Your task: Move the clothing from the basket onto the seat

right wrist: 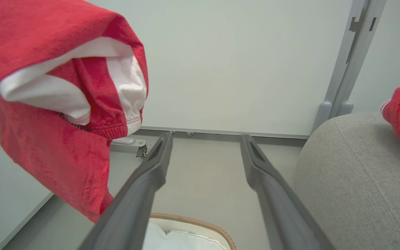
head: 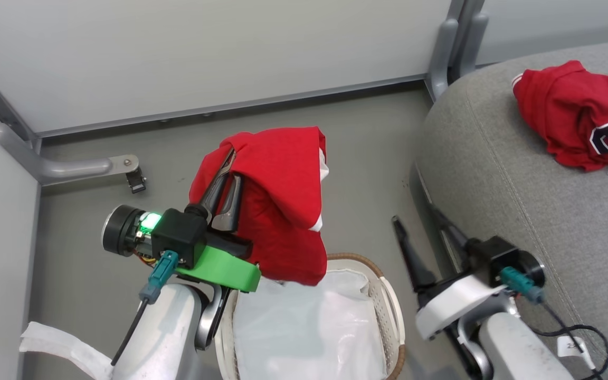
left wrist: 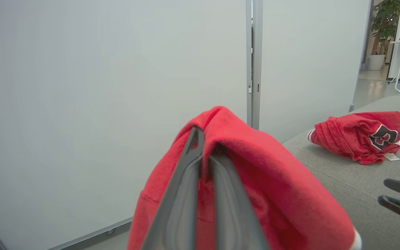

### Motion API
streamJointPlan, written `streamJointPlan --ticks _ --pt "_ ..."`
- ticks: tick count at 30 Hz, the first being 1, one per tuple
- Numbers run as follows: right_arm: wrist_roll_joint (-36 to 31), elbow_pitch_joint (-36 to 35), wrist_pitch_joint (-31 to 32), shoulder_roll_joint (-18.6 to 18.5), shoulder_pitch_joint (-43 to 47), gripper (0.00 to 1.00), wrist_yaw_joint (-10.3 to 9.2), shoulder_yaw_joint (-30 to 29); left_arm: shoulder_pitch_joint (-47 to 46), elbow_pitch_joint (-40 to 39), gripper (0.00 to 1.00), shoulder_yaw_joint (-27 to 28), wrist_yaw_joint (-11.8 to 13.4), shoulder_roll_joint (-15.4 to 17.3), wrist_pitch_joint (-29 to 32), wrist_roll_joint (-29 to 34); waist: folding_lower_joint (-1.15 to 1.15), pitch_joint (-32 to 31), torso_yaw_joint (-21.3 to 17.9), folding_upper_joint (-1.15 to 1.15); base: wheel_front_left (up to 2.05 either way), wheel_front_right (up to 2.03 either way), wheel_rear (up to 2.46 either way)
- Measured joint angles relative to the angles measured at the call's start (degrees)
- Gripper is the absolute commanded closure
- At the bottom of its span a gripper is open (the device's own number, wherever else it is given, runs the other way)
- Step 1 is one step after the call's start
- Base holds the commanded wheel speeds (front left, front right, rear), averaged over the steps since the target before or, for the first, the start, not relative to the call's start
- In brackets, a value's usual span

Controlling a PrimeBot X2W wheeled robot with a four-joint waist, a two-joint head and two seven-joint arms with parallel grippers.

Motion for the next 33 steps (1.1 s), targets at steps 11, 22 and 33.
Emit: streamJointPlan --ticks 11,22,33 --pt "5.23 -2.8 0.0 -3.31 -8.88 0.0 0.0 25.27 0.19 0.29 1.0 -3.63 -0.14 -0.22 -0.01 -1.48 0.0 -1.81 3.12 0.0 0.0 0.0 0.0" --pt "1.83 5.77 0.0 1.42 -13.46 0.0 0.0 22.01 0.15 0.38 1.0 -12.62 0.66 -0.23 -0.01 -6.17 0.0 -2.36 6.64 0.0 0.0 0.0 0.0" --pt "5.58 4.82 0.01 2.03 -12.78 1.0 0.0 19.11 0.18 0.58 0.0 -16.28 2.01 -0.23 -0.01 -7.48 0.0 -2.67 7.96 0.0 0.0 0.0 0.0"
